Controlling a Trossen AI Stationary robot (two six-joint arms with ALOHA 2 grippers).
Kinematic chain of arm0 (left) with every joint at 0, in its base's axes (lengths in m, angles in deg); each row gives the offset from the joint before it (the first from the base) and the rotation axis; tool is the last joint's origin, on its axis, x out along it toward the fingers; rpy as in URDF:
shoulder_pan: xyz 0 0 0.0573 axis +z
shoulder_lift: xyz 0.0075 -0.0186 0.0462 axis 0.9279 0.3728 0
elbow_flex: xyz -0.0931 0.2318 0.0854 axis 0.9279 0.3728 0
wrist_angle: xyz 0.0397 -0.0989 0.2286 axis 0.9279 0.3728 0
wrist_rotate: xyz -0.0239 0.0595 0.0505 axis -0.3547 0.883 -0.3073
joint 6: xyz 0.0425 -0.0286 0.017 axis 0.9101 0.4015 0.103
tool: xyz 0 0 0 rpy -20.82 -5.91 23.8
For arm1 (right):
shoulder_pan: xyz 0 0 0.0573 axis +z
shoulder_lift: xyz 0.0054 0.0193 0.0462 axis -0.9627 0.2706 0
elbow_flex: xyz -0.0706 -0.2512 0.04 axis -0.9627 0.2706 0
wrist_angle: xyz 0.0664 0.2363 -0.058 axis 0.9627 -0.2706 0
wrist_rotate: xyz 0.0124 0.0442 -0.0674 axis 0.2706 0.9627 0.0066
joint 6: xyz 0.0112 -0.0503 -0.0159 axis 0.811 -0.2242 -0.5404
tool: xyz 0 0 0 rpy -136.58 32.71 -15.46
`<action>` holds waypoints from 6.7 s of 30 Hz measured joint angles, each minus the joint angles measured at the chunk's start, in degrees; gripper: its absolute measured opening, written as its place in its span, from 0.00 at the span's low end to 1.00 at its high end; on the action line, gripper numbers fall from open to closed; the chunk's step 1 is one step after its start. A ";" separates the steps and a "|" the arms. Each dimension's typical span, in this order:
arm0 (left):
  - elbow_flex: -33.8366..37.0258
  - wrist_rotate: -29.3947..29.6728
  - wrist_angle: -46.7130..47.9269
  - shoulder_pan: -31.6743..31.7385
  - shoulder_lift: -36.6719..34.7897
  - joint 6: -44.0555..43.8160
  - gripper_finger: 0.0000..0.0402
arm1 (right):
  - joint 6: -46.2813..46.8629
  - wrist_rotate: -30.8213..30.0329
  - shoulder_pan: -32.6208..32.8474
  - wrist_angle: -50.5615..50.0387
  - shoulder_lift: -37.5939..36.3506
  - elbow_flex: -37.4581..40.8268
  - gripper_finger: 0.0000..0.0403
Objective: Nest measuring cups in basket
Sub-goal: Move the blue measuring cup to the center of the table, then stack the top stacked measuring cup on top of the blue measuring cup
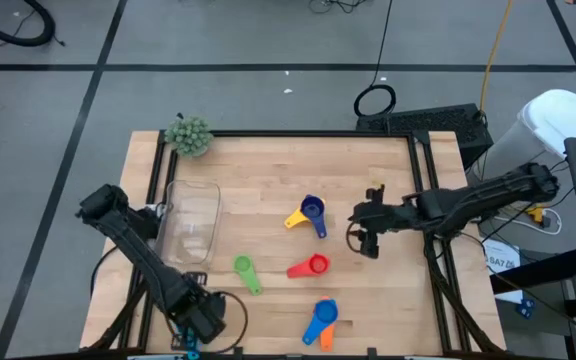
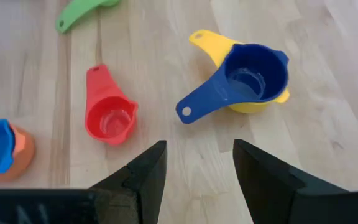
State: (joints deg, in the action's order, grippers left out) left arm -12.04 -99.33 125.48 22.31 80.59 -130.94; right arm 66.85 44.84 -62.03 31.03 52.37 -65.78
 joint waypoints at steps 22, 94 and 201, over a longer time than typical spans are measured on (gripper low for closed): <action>7.64 10.22 -3.39 -4.20 6.13 12.44 0.77 | 1.85 -0.93 0.09 -0.17 0.29 0.25 0.44; -5.42 24.90 -13.69 45.79 16.12 59.73 0.40 | 9.31 0.02 6.16 -0.02 0.31 0.25 0.44; -2.16 19.14 -41.46 56.44 -17.48 60.13 0.64 | -25.22 18.73 -26.32 5.94 41.17 -20.28 0.44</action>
State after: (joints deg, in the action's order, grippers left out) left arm -14.20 -80.19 84.02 78.75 63.11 -70.81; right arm 41.63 63.57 -88.34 36.97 93.54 -86.05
